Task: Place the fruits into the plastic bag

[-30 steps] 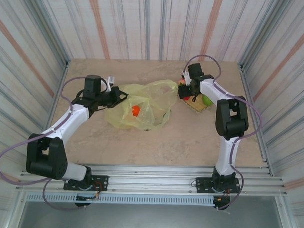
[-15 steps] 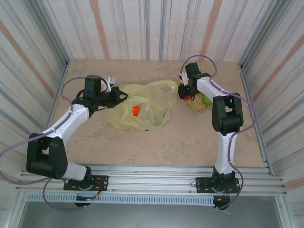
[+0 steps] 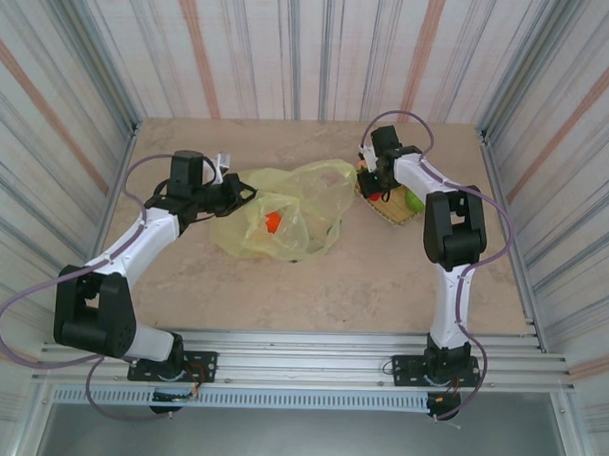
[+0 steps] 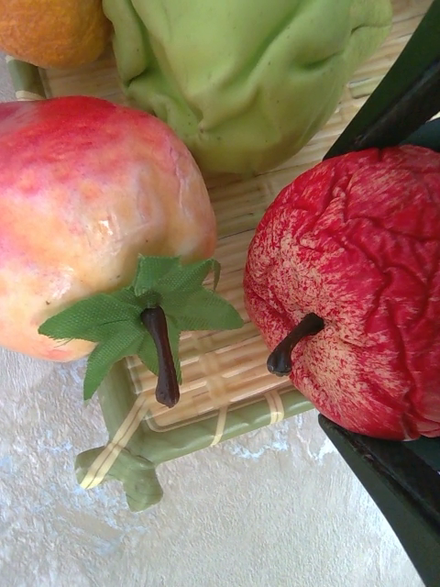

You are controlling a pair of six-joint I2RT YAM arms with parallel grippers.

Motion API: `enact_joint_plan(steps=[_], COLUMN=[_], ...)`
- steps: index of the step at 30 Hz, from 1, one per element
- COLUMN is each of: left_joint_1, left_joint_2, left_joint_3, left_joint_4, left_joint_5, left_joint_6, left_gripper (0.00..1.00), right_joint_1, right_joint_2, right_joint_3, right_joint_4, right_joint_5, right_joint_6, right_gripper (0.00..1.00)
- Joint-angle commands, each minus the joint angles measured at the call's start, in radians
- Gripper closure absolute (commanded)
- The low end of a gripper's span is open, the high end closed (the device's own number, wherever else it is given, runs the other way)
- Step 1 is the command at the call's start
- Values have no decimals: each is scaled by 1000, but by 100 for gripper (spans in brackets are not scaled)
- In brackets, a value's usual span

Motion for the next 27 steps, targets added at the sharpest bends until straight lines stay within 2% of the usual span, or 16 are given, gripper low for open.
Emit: enact_joint_plan(steps=[1, 8, 13, 17, 22, 27], left_joint_1=[2, -21, -38, -45, -50, -51], left_joint_2=[7, 12, 16, 19, 28, 26], left_joint_3=[31, 51, 60, 67, 62, 57], left_joint_4=[14, 15, 34, 53, 71, 77], left_joint_5=[29, 38, 37, 50, 76, 99], left_joint_6=[15, 9, -12, -20, -6, 15], left_gripper=[100, 100, 100, 100, 100, 100], right_joint_1=[-13, -73, -96, -78, 28, 222], right_joint_2=[-83, -279, -511, -696, -821, -756], right_joint_3=[-14, -141, -272, -373, -496, -505], right_joint_4=[-28, 23, 66, 129, 305, 393], right_joint_5=[-25, -135, -194, -292, -418, -340], right_joint_6=[15, 132, 213, 282, 419, 441], right_gripper=[37, 41, 42, 43, 43, 43])
